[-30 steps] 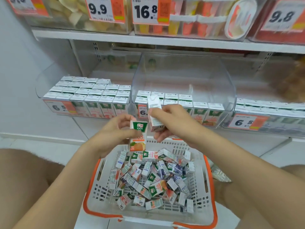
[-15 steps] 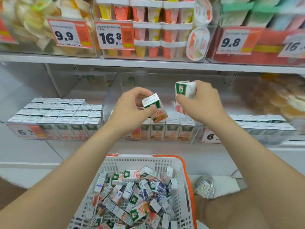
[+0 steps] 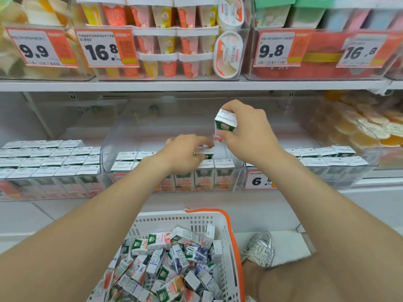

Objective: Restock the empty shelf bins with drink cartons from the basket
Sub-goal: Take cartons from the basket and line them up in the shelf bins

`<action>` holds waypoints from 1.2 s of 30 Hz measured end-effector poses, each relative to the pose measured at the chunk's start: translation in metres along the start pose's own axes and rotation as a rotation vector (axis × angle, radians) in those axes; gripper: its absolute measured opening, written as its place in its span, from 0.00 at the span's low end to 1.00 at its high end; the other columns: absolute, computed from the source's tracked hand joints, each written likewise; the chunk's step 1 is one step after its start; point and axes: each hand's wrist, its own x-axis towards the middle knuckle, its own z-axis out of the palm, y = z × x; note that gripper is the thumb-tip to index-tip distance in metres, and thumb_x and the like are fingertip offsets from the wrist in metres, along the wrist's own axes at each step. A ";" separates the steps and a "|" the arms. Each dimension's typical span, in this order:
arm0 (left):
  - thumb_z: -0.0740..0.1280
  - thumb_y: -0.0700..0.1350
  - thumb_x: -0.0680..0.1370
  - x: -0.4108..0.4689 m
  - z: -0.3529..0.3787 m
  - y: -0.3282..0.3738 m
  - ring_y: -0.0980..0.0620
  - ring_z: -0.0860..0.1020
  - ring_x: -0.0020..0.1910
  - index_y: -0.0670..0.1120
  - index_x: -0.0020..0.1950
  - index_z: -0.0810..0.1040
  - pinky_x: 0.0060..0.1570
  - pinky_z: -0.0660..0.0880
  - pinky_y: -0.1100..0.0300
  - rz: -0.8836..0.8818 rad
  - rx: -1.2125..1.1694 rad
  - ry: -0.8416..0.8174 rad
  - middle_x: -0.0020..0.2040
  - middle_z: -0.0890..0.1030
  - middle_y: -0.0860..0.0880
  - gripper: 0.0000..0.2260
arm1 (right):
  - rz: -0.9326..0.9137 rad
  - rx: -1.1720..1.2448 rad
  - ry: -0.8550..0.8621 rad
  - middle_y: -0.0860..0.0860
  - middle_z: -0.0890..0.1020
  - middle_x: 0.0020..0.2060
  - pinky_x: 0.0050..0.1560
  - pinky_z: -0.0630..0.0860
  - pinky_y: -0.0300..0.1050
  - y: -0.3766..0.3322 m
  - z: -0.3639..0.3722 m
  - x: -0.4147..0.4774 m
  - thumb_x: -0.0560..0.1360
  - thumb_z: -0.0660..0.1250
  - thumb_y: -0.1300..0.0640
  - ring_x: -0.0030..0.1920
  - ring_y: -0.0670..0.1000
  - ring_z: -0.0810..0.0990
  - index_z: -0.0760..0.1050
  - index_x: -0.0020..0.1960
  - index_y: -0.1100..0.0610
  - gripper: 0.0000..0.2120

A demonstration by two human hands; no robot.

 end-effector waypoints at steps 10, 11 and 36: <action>0.58 0.37 0.82 -0.029 -0.020 -0.007 0.48 0.71 0.75 0.50 0.77 0.72 0.73 0.68 0.53 -0.022 -0.104 -0.021 0.75 0.75 0.50 0.23 | 0.006 0.015 -0.185 0.50 0.82 0.57 0.49 0.75 0.44 -0.011 0.007 0.000 0.77 0.75 0.55 0.52 0.51 0.78 0.72 0.70 0.50 0.24; 0.59 0.38 0.82 -0.035 -0.025 -0.009 0.50 0.72 0.73 0.49 0.76 0.73 0.72 0.68 0.54 0.000 -0.121 0.026 0.74 0.76 0.50 0.22 | 0.012 0.029 -0.202 0.50 0.82 0.57 0.50 0.76 0.46 -0.015 0.010 0.000 0.78 0.75 0.54 0.52 0.51 0.79 0.71 0.71 0.50 0.24; 0.69 0.49 0.82 -0.156 -0.119 -0.239 0.43 0.71 0.73 0.46 0.77 0.67 0.70 0.69 0.48 -0.465 -0.026 0.117 0.75 0.72 0.44 0.25 | -0.403 0.165 -0.150 0.51 0.80 0.53 0.49 0.74 0.51 -0.213 0.170 0.050 0.81 0.67 0.58 0.51 0.54 0.76 0.69 0.67 0.53 0.16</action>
